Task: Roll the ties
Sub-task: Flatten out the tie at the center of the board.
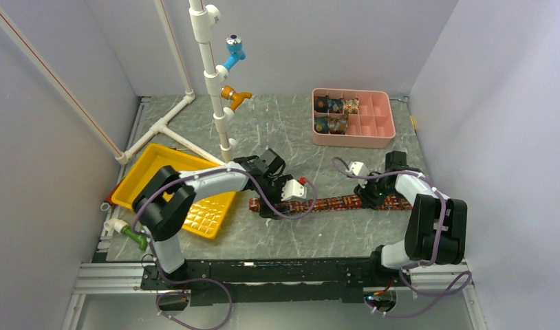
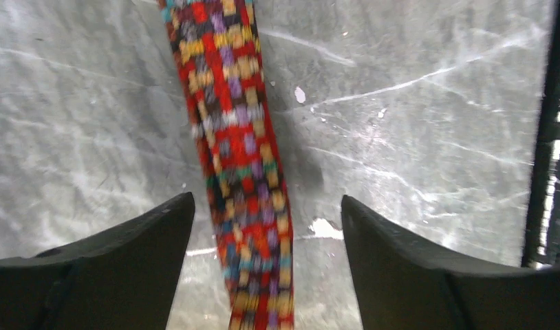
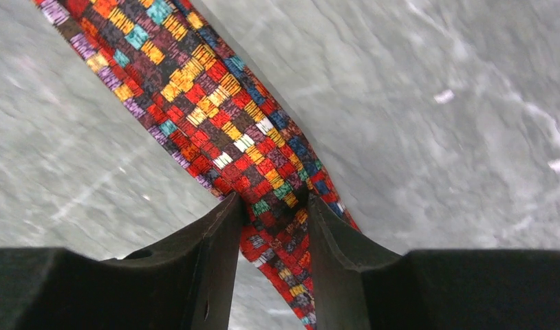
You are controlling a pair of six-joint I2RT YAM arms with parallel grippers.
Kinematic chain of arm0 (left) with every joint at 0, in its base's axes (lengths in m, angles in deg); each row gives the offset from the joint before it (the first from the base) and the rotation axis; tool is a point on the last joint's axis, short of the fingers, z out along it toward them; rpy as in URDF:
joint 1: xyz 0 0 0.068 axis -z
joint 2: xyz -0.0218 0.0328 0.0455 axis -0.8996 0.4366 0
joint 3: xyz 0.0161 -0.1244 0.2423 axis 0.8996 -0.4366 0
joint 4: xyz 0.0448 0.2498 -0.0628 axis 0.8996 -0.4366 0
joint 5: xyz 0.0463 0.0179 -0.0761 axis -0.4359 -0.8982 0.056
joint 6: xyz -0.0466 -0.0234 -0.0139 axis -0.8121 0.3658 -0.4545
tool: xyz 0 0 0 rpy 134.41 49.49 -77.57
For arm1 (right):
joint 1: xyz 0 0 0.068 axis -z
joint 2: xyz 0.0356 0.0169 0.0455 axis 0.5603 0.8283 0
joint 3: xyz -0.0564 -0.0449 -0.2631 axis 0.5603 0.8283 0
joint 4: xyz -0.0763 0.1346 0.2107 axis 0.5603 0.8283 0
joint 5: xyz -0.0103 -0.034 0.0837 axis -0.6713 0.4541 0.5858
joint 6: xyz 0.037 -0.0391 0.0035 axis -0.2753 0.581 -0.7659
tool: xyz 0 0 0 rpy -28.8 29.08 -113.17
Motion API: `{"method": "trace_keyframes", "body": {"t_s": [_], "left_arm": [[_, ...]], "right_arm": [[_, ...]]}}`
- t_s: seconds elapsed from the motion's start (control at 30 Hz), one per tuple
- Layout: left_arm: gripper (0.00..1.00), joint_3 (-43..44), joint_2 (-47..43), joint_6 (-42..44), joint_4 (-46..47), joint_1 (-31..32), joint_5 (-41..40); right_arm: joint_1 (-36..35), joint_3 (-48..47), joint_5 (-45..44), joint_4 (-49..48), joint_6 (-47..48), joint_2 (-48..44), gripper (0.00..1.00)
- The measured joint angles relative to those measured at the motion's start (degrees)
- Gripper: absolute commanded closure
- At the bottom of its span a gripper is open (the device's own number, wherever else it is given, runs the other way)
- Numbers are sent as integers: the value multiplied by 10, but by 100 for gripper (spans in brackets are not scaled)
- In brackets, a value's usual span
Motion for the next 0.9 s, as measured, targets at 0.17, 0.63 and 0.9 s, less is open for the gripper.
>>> {"method": "trace_keyframes", "body": {"t_s": [0.17,0.63,0.9], "left_arm": [[1,-16,-96,-35,7,-10,8],[0,-63,-367,-69,8,-104,0],[0,61,-383,-47,-161,-108,-4]], "right_arm": [[68,-24,-9,13,45,23,59],[163,-96,-96,108,125,50,7],[164,-182,-3,208,98,-115,0]]}}
